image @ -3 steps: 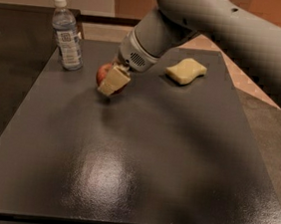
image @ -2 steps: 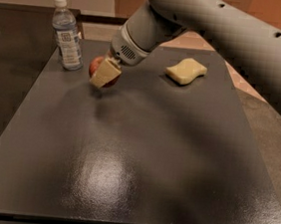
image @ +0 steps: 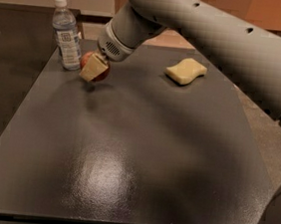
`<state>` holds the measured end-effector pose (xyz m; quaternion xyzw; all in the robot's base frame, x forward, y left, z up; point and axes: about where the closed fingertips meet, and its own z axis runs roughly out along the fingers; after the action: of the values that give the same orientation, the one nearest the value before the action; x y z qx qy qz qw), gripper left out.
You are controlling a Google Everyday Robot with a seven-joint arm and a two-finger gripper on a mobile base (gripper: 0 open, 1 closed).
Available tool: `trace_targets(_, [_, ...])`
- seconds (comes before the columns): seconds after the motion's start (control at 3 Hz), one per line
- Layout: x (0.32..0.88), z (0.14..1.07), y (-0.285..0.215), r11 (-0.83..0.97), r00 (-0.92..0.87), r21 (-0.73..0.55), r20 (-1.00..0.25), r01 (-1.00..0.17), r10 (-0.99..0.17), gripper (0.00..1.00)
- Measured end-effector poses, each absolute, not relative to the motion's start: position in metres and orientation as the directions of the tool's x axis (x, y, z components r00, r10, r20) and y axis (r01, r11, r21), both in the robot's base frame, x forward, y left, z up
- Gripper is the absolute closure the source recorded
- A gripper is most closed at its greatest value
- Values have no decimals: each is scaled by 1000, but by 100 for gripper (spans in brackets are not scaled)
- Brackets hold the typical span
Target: Move apple near blue plastic bottle
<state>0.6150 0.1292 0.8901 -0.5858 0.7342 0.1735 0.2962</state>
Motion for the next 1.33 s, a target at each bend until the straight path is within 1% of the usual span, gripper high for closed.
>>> trace_targets(0.33, [623,890,143,236,-108,-120,-635,-964,-765,100])
trace_targets(0.67, [631,885,151,228,-104,-112,-641,-967,-760,83])
trace_targets(1.33, [634,860,157,222,-121,-80,-639,-972,-760,36])
